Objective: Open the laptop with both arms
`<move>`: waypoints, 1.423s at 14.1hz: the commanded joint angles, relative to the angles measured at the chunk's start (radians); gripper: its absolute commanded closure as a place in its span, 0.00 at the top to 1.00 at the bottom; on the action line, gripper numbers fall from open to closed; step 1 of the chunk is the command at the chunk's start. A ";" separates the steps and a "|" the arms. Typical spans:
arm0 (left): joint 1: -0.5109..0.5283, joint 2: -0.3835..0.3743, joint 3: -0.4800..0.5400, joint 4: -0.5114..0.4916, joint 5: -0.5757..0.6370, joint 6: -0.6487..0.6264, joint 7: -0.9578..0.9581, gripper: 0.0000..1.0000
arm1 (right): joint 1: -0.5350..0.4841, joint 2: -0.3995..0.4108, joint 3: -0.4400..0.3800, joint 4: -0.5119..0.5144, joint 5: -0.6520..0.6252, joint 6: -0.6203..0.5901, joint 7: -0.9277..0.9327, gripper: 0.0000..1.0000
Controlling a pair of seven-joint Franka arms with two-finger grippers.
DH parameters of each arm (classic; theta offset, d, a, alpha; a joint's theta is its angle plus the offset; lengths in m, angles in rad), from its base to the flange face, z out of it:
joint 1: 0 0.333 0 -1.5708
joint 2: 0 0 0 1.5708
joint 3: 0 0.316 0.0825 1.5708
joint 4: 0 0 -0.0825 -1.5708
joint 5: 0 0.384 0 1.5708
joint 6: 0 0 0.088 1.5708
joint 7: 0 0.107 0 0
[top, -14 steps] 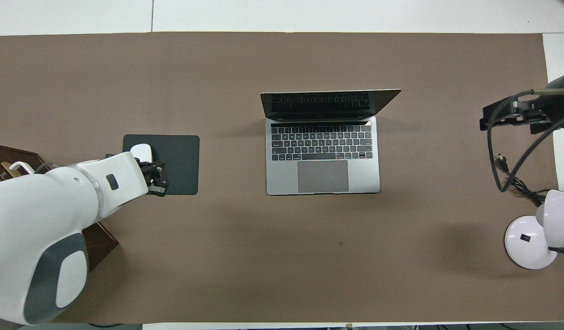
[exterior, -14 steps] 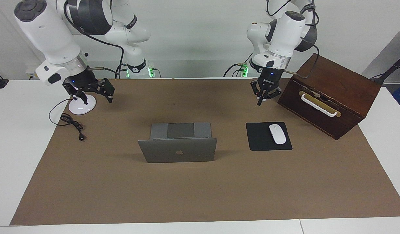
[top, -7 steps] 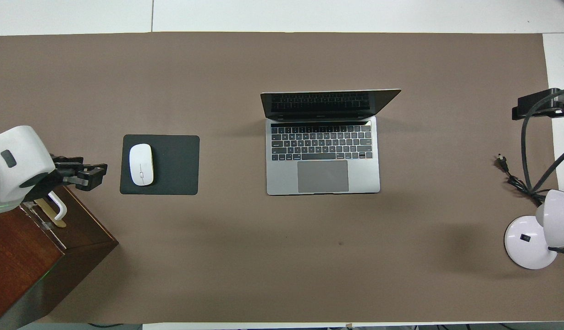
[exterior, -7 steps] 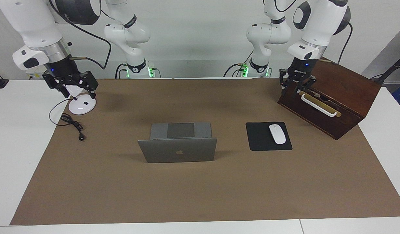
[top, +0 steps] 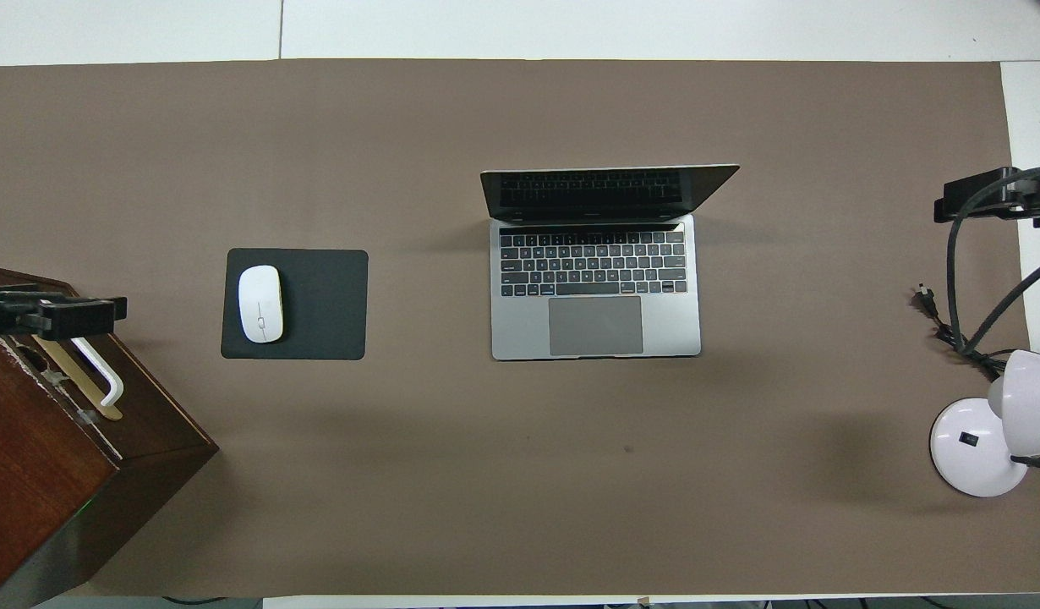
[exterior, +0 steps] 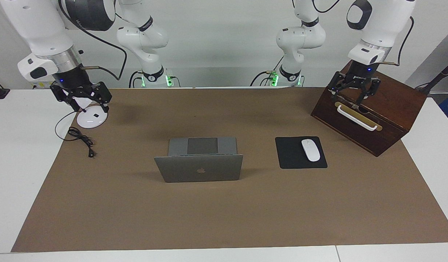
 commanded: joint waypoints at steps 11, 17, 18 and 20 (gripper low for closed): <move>0.007 0.253 -0.031 0.358 0.065 -0.237 -0.138 1.00 | -0.016 -0.051 0.013 -0.037 -0.009 -0.017 -0.015 1.00; 0.004 0.251 -0.031 0.360 0.077 -0.286 -0.156 1.00 | -0.017 -0.055 0.013 -0.023 -0.007 -0.039 -0.020 1.00; 0.004 0.251 -0.031 0.357 0.077 -0.274 -0.181 1.00 | -0.017 -0.055 0.013 -0.022 -0.006 -0.040 -0.020 1.00; 0.004 0.250 -0.034 0.349 0.074 -0.250 -0.192 1.00 | -0.019 -0.055 0.013 -0.022 -0.004 -0.042 -0.020 1.00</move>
